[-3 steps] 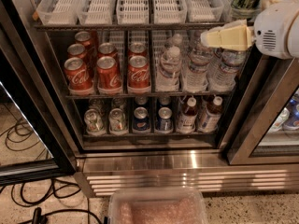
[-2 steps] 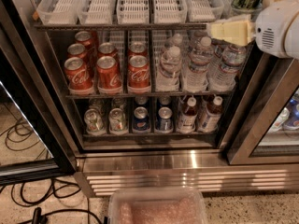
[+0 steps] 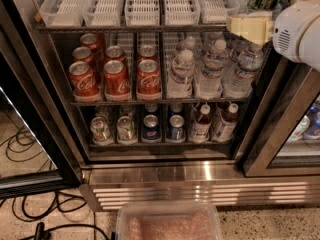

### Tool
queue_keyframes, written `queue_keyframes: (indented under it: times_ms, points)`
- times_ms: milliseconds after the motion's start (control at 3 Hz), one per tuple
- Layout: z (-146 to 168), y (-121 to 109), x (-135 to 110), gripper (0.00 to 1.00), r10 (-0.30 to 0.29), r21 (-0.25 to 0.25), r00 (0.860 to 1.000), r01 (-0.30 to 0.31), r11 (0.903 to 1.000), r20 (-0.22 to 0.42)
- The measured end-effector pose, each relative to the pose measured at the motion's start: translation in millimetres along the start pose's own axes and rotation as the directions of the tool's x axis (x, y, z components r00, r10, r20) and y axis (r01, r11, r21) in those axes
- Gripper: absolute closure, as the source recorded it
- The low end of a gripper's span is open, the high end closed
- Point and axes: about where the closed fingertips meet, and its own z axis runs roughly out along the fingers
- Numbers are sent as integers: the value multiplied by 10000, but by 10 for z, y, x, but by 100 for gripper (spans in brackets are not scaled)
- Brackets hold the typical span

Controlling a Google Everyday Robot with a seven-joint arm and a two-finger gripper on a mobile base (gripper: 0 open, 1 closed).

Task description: Pick green can from top shelf of fridge

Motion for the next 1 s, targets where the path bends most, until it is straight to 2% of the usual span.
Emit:
queue_keyframes:
  times_ms: [333, 667, 1000]
  points:
    - [14, -17, 26, 22, 328, 172, 9994, -329, 9993, 71]
    - [15, -16, 25, 13, 327, 173, 9994, -329, 9993, 74]
    - [18, -6, 4, 13, 324, 187, 9994, -327, 9993, 126]
